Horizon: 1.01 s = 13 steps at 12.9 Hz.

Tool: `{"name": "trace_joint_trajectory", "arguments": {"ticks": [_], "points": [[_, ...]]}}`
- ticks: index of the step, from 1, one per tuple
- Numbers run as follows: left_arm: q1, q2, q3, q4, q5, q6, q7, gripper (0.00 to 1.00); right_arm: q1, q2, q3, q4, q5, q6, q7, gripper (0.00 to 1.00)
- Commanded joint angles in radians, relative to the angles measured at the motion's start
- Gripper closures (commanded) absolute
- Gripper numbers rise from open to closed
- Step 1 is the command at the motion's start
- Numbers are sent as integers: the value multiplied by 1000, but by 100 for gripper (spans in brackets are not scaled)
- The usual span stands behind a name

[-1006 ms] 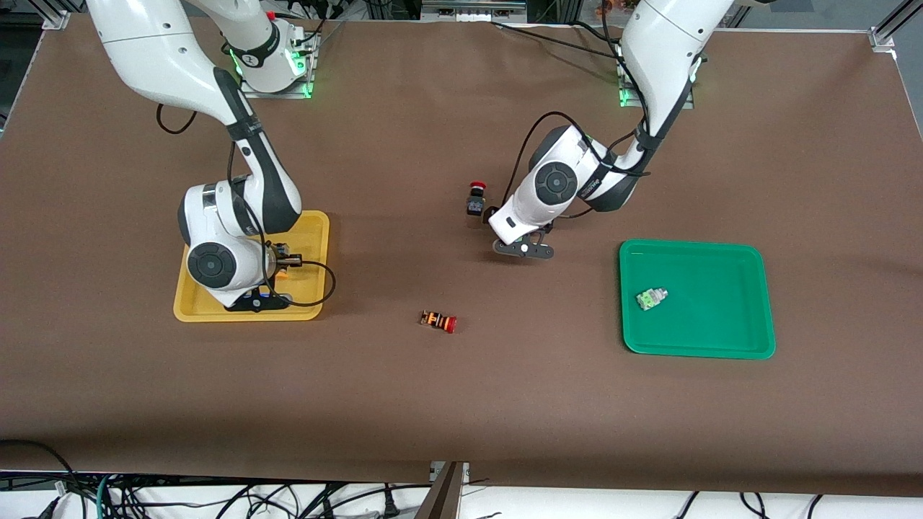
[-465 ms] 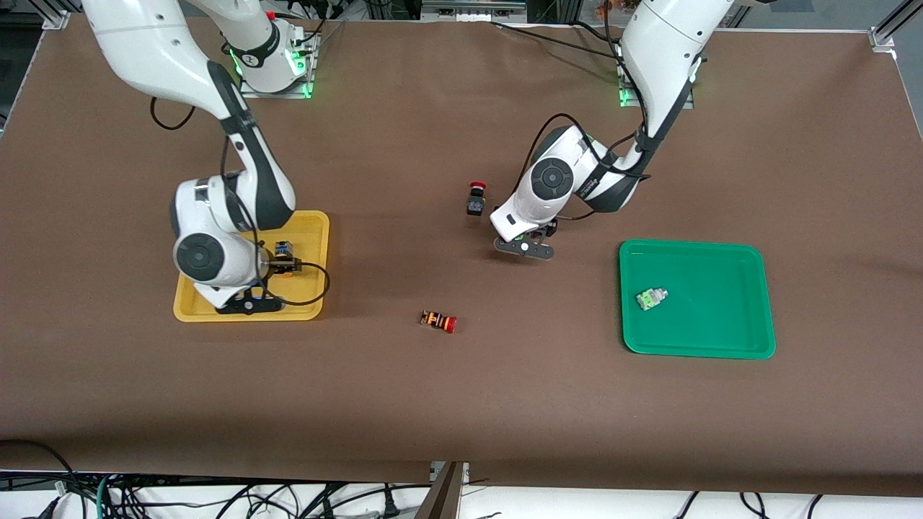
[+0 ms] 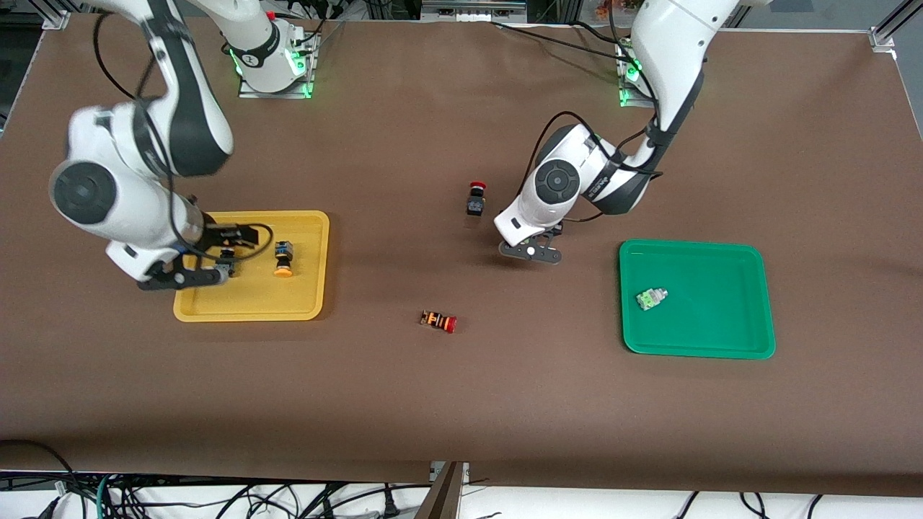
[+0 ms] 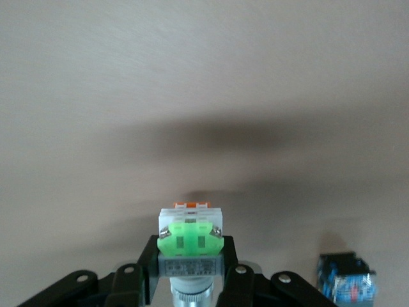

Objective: Place green and yellow buttons in trays
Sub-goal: 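Withdraw the right gripper while the left gripper moves the green button over the green tray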

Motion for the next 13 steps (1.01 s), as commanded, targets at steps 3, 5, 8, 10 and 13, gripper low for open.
{"name": "trace_joint_trajectory", "arguments": {"ticks": [3,5,8,10,13], "points": [[184,-20,-1,211,61,-353,305,100,-56,-212,55,-13,-1,-165,-24,0],[271,-25,2,210,63,-370,480,100,-82,-203,52,107,-7,-260,-20,0],[402,-17,5,209,182,-382,680,100,-96,-209,51,148,-13,-289,-28,0],[456,12,6,202,254,-370,735,100,-96,-206,41,194,-15,-349,-35,0],[529,79,6,186,336,-251,819,100,-96,-199,43,212,-27,-380,-49,0]]}}
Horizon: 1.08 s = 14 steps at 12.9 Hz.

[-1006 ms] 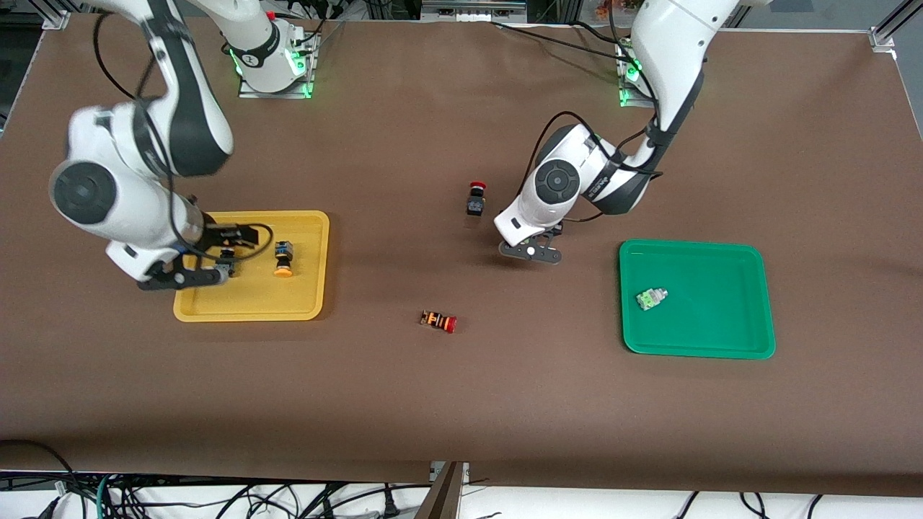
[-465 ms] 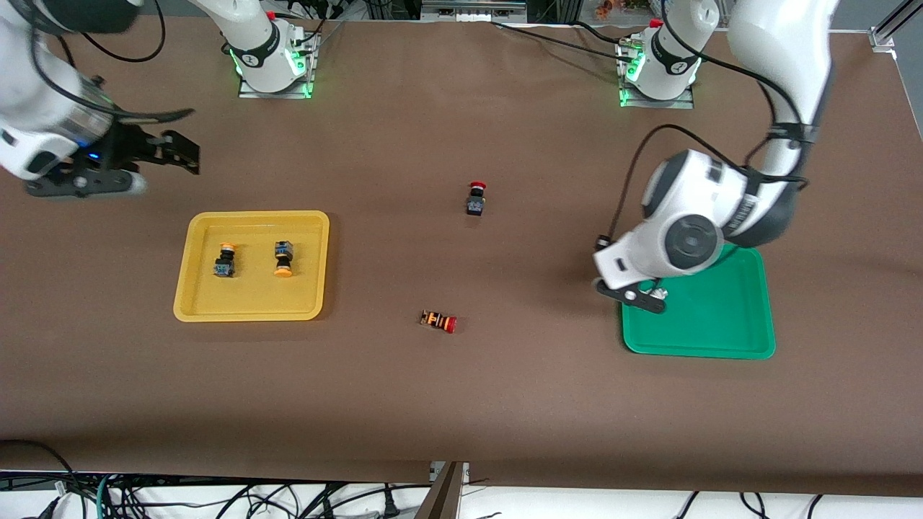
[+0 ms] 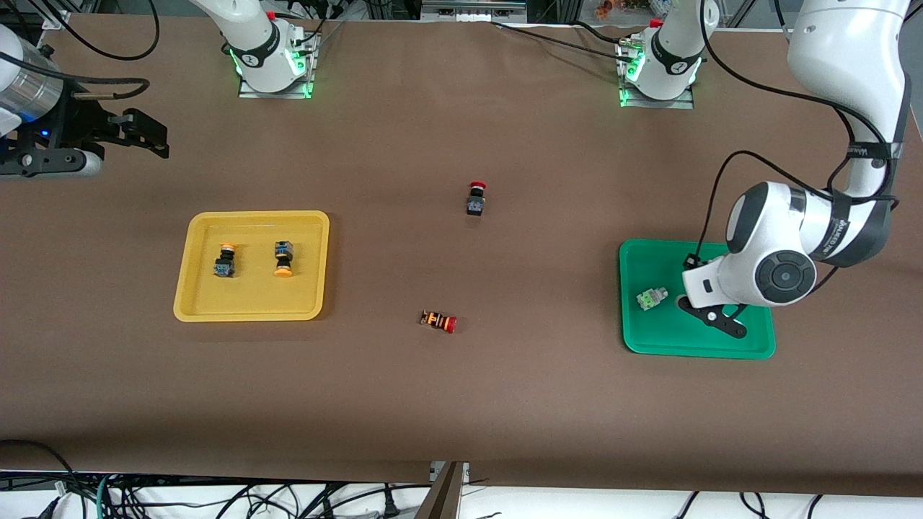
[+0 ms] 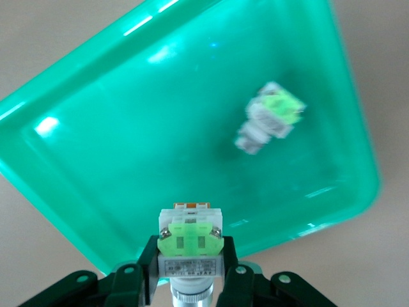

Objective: Place green and yellow buttons in trays
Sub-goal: 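Withdraw the right gripper while the left gripper moves the green button over the green tray, then lower the green button into the green tray and open the left gripper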

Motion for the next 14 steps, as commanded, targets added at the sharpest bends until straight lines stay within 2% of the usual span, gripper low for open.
{"name": "trace_joint_trajectory", "arguments": {"ticks": [1,2,3,4,7,9,11,14], "points": [[70,59,-15,-27,36,115,94,100,-9,30,6,53,-16,-33,-19,0],[88,64,-15,-47,36,156,114,82,-7,32,5,55,-20,-32,-19,0],[88,63,-15,-50,36,161,117,18,-7,32,5,55,-20,-30,-19,0],[83,52,-21,-49,34,151,111,0,-12,32,5,55,-20,-32,-19,0],[78,-3,-28,-32,16,131,105,0,-9,32,5,55,-19,-30,-18,0],[78,-77,-69,-11,-14,109,83,0,-7,34,5,55,-19,-30,-18,0],[78,-123,-96,80,-36,4,50,0,-9,35,5,55,-20,-29,-18,0],[78,-163,-121,265,-88,-217,39,0,-9,41,5,56,-20,-32,-18,0]]}}
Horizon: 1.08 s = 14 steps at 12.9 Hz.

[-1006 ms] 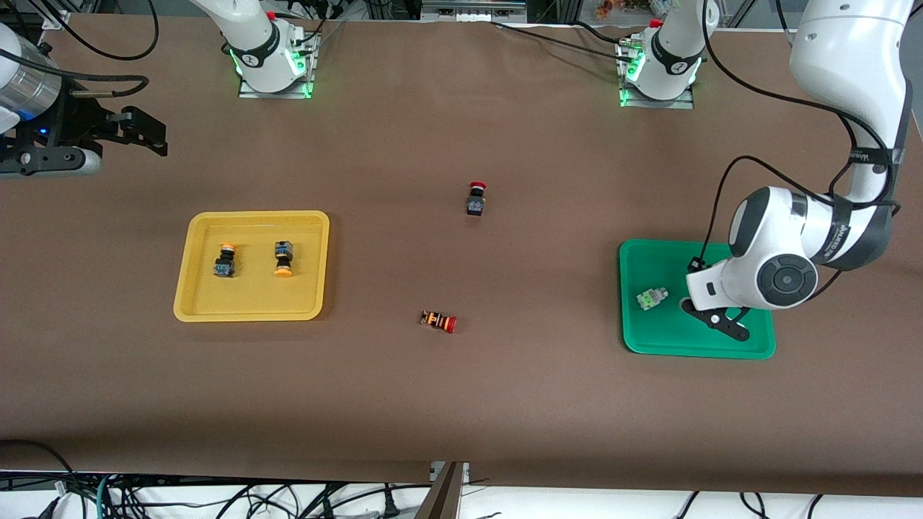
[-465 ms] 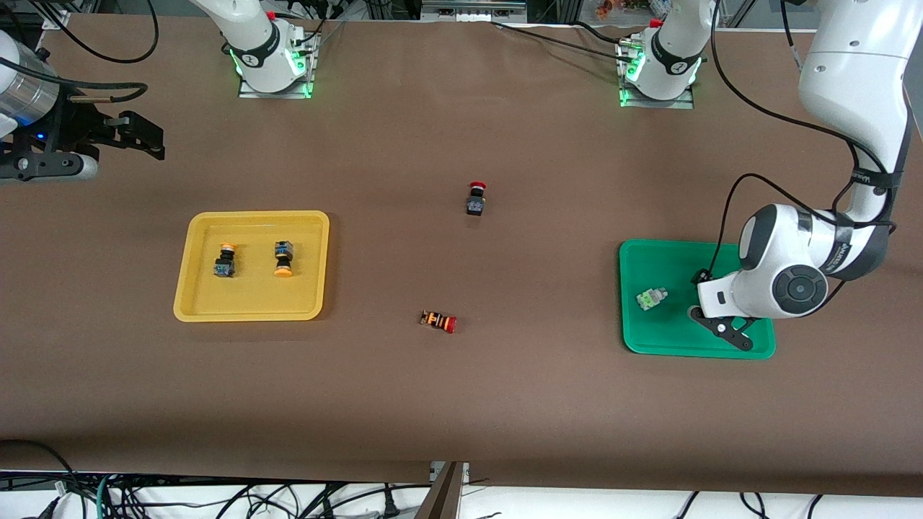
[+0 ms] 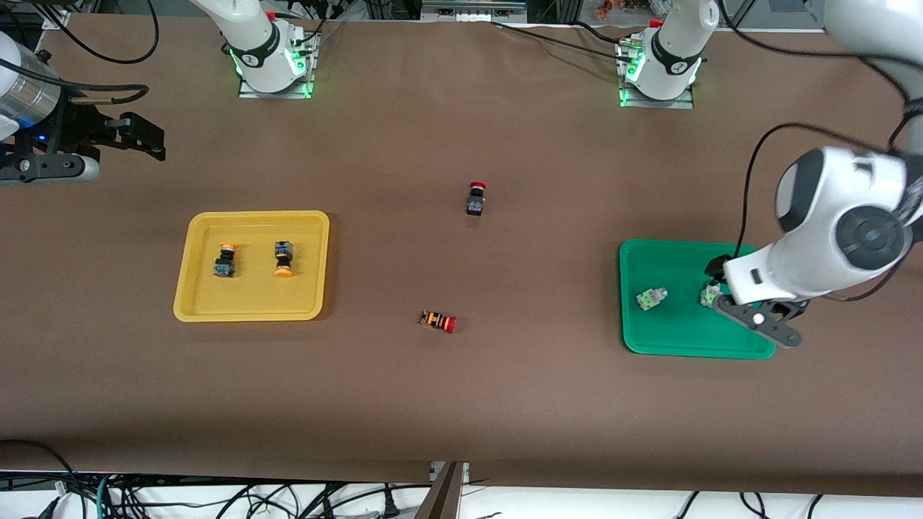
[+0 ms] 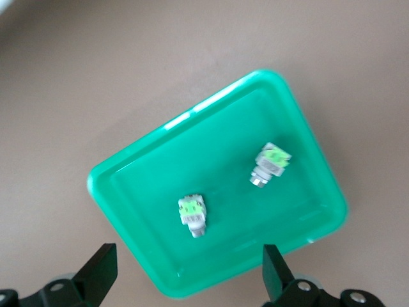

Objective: Place green and yellow buttons in trays

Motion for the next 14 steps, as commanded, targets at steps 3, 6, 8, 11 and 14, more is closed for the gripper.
{"name": "trace_joint_trajectory", "arguments": {"ticks": [3,6,8,11,14], "points": [[-3,-81,31,211,-81,-267,-132,0,-8,15,6,33,-9,-26,-17,0],[-176,-287,274,40,-187,-232,-239,0,-6,15,6,33,-9,-26,-15,0],[-222,-422,336,-140,-200,-90,-240,0,-6,16,6,33,-9,-26,-17,0],[-287,-453,390,-185,-200,-69,-243,0,-8,16,6,33,-7,-26,-15,0],[-282,-436,395,-153,-201,-117,-237,0,-8,16,6,33,-4,-26,-15,0]]}}
